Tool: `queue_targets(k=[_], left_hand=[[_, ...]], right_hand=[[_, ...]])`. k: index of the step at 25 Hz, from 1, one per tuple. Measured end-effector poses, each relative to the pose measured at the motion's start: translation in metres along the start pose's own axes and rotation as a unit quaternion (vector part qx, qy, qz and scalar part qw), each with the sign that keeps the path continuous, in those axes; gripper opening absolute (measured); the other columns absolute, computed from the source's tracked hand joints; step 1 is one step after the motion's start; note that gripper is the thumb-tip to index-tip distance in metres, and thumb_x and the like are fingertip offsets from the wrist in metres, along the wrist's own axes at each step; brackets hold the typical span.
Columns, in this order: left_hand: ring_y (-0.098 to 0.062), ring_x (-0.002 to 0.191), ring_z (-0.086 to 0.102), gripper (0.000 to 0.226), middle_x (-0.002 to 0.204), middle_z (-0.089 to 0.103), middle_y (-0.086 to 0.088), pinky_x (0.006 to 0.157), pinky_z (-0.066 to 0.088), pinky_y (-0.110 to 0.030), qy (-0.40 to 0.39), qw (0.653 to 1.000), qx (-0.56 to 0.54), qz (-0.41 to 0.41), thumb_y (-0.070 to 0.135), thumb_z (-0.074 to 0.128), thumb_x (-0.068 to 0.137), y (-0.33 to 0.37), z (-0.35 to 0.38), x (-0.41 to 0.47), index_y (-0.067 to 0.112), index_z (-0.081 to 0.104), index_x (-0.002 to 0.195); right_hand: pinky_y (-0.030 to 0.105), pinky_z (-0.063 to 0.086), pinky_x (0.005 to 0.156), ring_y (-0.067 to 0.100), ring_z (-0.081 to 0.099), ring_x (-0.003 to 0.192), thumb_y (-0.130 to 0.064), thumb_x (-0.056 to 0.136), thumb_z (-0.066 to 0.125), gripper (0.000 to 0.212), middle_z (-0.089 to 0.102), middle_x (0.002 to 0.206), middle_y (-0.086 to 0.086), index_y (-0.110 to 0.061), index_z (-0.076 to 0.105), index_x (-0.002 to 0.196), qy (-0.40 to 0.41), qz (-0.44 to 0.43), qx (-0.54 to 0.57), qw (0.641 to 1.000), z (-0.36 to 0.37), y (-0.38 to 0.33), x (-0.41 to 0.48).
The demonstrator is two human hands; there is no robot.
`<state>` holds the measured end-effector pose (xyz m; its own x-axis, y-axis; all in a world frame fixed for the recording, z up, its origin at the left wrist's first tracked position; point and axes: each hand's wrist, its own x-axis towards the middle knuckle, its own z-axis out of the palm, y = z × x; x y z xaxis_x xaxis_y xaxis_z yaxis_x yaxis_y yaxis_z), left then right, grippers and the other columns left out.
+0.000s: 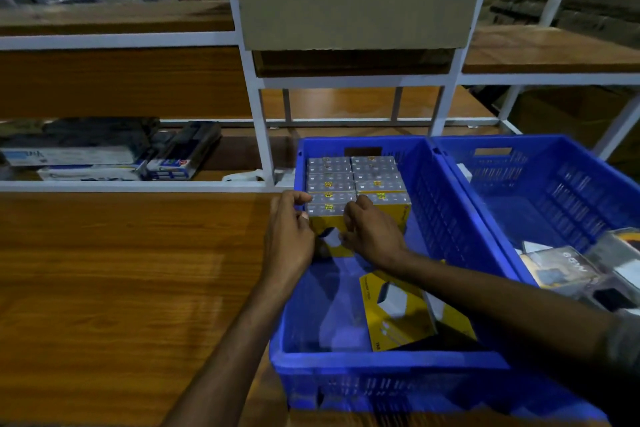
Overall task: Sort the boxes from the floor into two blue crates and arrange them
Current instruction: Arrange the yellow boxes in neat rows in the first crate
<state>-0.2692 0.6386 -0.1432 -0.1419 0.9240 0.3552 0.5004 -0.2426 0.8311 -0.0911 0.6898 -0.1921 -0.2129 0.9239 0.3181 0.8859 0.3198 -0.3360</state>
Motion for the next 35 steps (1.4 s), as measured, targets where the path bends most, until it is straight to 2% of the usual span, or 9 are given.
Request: queue_targets(k=[3,8,12,17,20,23,29,32,35], left_hand=[[-0.015,0.100,0.061,0.026,0.115,0.055,0.004,0.079,0.050,-0.028,-0.040,0.997,0.046,0.045,0.005,0.062,0.095,0.002,-0.001,0.001,0.028,0.059,0.108],[-0.020,0.103,0.065,0.024,0.117,0.065,0.002,0.087,0.052,-0.038,-0.220,0.961,0.137,0.097,0.026,0.071,0.091,0.013,0.010,-0.006,0.025,0.064,0.114],[-0.030,0.118,0.062,0.044,0.128,0.066,-0.010,0.094,0.052,-0.041,-0.357,0.906,0.215,0.068,0.034,0.069,0.096,0.024,0.028,-0.019,0.011,0.058,0.132],[-0.031,0.130,0.055,0.064,0.149,0.051,-0.012,0.103,0.048,-0.041,-0.366,0.904,0.221,0.006,0.036,0.068,0.097,0.010,0.034,-0.025,0.011,0.042,0.149],[-0.034,0.127,0.060,0.070,0.153,0.047,-0.009,0.104,0.049,-0.043,-0.374,0.915,0.148,-0.043,0.037,0.067,0.098,0.001,0.031,-0.024,0.013,0.034,0.154],[-0.033,0.112,0.068,0.074,0.144,0.052,-0.001,0.091,0.057,-0.046,-0.368,0.924,0.054,-0.085,0.055,0.066,0.091,0.001,0.028,-0.024,0.017,0.040,0.148],[-0.012,0.057,0.062,0.031,0.111,0.066,-0.012,0.057,0.055,-0.028,-0.291,0.935,-0.163,-0.117,0.028,0.060,0.102,0.011,0.027,-0.017,0.016,0.054,0.130],[-0.023,0.076,0.070,0.030,0.121,0.065,-0.009,0.066,0.061,-0.039,-0.262,0.943,-0.190,-0.074,0.022,0.062,0.102,0.011,0.026,-0.018,0.019,0.052,0.130],[-0.030,0.093,0.071,0.036,0.125,0.062,0.007,0.076,0.060,-0.047,-0.216,0.959,-0.182,0.038,0.006,0.065,0.097,0.010,0.025,-0.019,0.023,0.052,0.125]], right_hand=[[0.035,0.041,0.062,0.030,0.061,0.084,-0.040,0.079,0.079,0.034,0.059,0.090,0.000,-0.019,0.053,0.079,-0.062,0.089,-0.020,0.994,-0.036,0.003,0.002],[0.040,0.058,0.083,0.029,0.069,0.099,-0.057,0.079,0.081,0.058,0.071,0.107,0.010,-0.010,0.068,0.111,-0.427,0.089,-0.138,0.889,-0.069,0.027,-0.023],[0.027,0.057,0.057,0.014,0.067,0.069,-0.041,0.079,0.088,0.059,0.069,0.095,0.003,-0.016,0.057,0.123,-0.478,0.161,0.013,0.863,-0.068,0.038,-0.043],[0.026,0.050,0.052,0.012,0.060,0.063,-0.026,0.078,0.089,0.045,0.067,0.084,0.000,-0.017,0.063,0.113,-0.384,0.191,0.125,0.895,-0.075,0.034,-0.041],[0.029,0.054,0.064,0.015,0.067,0.079,-0.017,0.077,0.089,0.030,0.073,0.083,-0.002,-0.013,0.077,0.104,-0.302,0.208,0.226,0.902,-0.089,0.037,-0.035],[0.044,0.059,0.096,0.030,0.072,0.106,-0.017,0.075,0.089,0.042,0.078,0.107,0.011,-0.011,0.076,0.115,-0.221,0.265,0.350,0.871,-0.111,0.042,-0.033],[0.021,0.059,0.078,0.019,0.076,0.100,-0.003,0.090,0.074,0.035,0.078,0.111,0.008,-0.007,0.069,0.124,-0.118,0.219,0.562,0.789,-0.137,0.034,-0.041],[0.022,0.059,0.080,0.017,0.074,0.104,0.000,0.082,0.081,0.048,0.079,0.109,0.004,-0.009,0.066,0.127,-0.086,0.150,0.501,0.848,-0.135,0.032,-0.049],[0.024,0.057,0.080,0.008,0.073,0.099,-0.004,0.074,0.090,0.045,0.076,0.105,-0.003,-0.007,0.070,0.114,0.065,-0.030,0.332,0.941,-0.135,0.028,-0.063]])
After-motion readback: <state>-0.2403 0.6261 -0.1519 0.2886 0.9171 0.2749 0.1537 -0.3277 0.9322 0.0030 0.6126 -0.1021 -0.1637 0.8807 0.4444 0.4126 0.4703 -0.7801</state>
